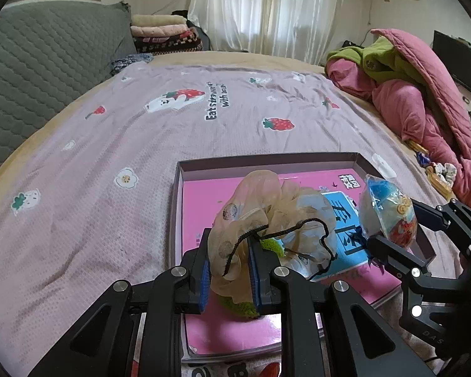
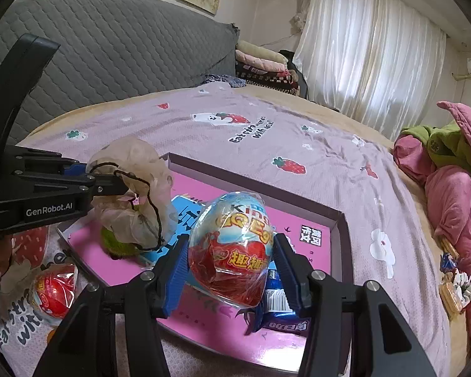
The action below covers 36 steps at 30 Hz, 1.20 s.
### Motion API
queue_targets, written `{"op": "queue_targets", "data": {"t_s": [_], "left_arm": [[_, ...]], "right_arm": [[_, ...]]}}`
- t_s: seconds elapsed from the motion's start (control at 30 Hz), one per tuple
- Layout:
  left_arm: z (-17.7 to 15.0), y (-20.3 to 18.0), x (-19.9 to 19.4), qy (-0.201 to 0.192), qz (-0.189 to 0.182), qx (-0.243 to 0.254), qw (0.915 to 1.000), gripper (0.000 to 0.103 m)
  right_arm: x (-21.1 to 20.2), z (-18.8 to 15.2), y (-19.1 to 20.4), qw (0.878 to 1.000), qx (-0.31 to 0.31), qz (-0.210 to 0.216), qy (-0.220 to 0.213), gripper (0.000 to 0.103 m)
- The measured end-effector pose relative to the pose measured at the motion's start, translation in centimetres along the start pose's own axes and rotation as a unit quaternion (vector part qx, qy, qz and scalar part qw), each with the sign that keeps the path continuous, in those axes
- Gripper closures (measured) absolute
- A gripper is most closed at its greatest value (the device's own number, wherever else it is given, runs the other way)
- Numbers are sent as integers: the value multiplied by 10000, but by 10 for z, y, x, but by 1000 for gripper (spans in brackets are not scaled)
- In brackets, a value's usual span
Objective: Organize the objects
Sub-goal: 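Carry the mesh bag and Kinder egg over the pink book in the tray, then lower the mesh bag onto the green ring and open the left gripper while the right gripper lowers the egg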
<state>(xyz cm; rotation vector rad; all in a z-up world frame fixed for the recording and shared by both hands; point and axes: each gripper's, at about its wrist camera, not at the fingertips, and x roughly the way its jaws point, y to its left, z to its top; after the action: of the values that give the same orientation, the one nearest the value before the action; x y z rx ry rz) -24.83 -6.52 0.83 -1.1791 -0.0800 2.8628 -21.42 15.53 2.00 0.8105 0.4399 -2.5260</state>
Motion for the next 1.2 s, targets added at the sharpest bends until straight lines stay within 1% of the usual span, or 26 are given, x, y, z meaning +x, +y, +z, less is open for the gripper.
{"op": "queue_targets", "data": {"t_s": [0.37,0.7,0.8,1.2], "left_arm": [[-4,-1,8,147,143,84,9998,83],[-7,3,17,339,294,31,9990,81],[-6,3,20,405,268,-9,9988,80],[-7,2,19,454,261,12,9986,79]], "right_arm": [[13,-5,3,9996,1,129,268,50],[21,-11,6,9990,-37,92,435,50],[24,-12,6,9989,-49,66,464,50],[34,-18,7,9979,-3,65,643,50]]}}
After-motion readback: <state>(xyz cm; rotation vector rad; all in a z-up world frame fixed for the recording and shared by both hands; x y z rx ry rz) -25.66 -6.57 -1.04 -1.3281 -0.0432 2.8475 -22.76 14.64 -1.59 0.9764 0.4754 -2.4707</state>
